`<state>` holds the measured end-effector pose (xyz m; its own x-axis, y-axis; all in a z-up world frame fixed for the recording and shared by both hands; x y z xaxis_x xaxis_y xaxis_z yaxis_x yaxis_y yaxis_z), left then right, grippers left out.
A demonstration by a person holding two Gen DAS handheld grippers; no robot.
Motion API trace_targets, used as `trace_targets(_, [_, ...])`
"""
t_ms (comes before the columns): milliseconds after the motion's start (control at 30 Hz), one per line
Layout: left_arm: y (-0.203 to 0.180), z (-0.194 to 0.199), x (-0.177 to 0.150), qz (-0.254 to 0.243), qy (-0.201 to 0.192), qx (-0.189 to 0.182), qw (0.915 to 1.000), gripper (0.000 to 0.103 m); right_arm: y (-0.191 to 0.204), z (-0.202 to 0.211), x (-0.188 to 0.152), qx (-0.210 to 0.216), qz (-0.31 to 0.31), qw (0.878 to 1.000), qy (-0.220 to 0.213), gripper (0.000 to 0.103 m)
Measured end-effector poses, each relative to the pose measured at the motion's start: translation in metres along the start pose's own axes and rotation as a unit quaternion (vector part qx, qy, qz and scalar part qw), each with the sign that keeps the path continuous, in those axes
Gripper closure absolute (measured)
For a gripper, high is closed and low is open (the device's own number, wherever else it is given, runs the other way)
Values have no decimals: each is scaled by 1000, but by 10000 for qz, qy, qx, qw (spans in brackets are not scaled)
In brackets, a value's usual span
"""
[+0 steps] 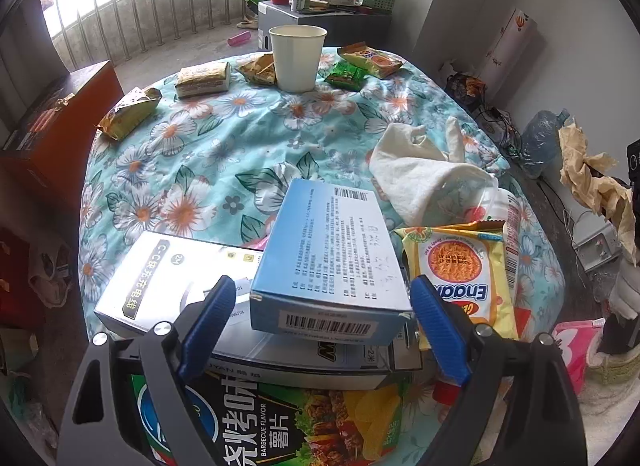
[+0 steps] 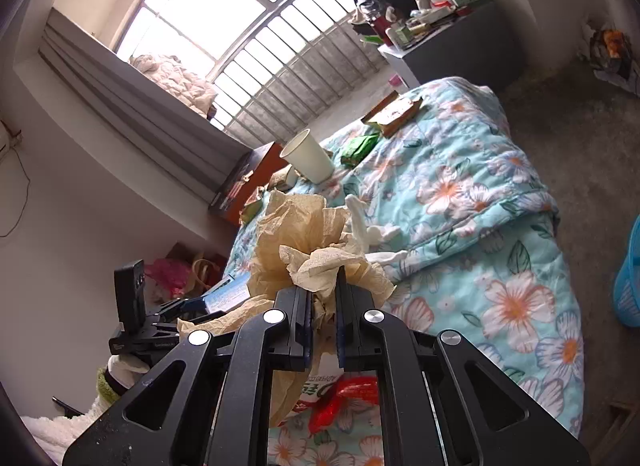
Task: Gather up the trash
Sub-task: 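Lift the tissue with the right tool while the left tool grasps a blue-white box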
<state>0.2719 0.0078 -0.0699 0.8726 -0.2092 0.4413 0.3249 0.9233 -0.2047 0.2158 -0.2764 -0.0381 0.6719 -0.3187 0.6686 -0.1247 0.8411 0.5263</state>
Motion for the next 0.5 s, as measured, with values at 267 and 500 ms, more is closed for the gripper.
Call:
trace_targets(267, [-2, -4, -2, -27, -225, 87, 9997, 31, -12, 15, -18, 17, -389, 9992, -68, 95])
trace_targets(500, [-2, 17, 5, 92, -728, -2, 9973, 33, -13, 30, -28, -33, -555, 9983, -153, 95])
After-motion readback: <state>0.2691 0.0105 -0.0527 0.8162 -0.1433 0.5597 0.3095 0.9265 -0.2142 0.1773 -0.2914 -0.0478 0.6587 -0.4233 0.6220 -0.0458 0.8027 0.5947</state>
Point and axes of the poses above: each gripper's, at about its wrist camera, not at the fingertips, and z roughly against the way its jaws point, y to its left, x to its top, the point moved 6 cm from there along -z, roughly the way its jaws point, and after that the axes turned 10 degrees about z, right-handed, at the moved point
